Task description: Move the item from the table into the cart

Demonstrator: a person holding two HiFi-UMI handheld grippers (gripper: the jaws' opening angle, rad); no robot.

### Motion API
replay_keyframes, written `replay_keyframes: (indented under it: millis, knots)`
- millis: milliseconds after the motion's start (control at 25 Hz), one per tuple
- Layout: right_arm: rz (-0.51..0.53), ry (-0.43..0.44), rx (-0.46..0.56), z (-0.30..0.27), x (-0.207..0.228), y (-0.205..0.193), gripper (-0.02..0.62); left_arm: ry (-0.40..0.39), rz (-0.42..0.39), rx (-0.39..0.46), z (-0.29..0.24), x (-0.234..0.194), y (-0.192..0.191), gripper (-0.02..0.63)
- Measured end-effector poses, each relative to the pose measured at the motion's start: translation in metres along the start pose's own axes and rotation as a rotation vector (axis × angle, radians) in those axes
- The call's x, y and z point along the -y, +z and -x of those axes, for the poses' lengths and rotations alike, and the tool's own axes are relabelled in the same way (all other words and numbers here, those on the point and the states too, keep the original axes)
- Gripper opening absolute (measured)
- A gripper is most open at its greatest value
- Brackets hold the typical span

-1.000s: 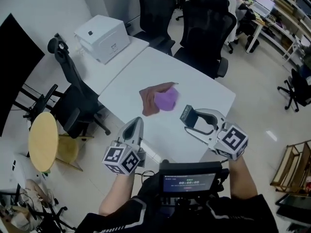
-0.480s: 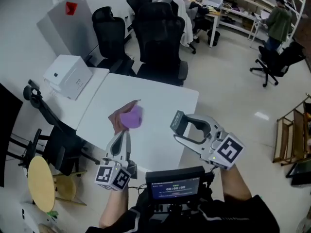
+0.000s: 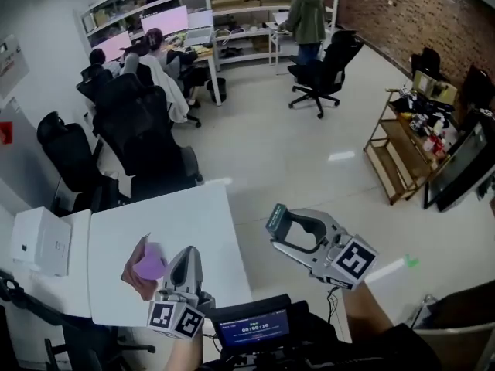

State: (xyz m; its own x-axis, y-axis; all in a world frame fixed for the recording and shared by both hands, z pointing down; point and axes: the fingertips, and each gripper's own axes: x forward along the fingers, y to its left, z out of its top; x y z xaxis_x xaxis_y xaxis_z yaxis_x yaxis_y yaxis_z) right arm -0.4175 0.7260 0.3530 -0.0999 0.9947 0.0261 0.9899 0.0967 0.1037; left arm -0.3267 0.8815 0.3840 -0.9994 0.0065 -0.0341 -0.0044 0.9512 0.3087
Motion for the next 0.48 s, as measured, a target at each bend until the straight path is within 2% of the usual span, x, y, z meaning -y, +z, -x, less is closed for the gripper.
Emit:
replay_keyframes:
  millis: [80, 240, 480]
  knots:
    - [-0.031, -0.108, 0.009, 0.037, 0.010, -0.004, 0.245, -0.093, 0.005, -0.041, -0.015, 0.026, -0.017, -0.006]
    - [-0.046, -0.304, -0.015, 0.141, 0.014, -0.006, 0.245, -0.271, 0.040, -0.099, -0.038, 0.110, -0.048, -0.006]
    - [-0.042, -0.556, 0.024, 0.326, 0.003, 0.011, 0.245, -0.481, 0.039, -0.149, -0.043, 0.279, -0.081, -0.006]
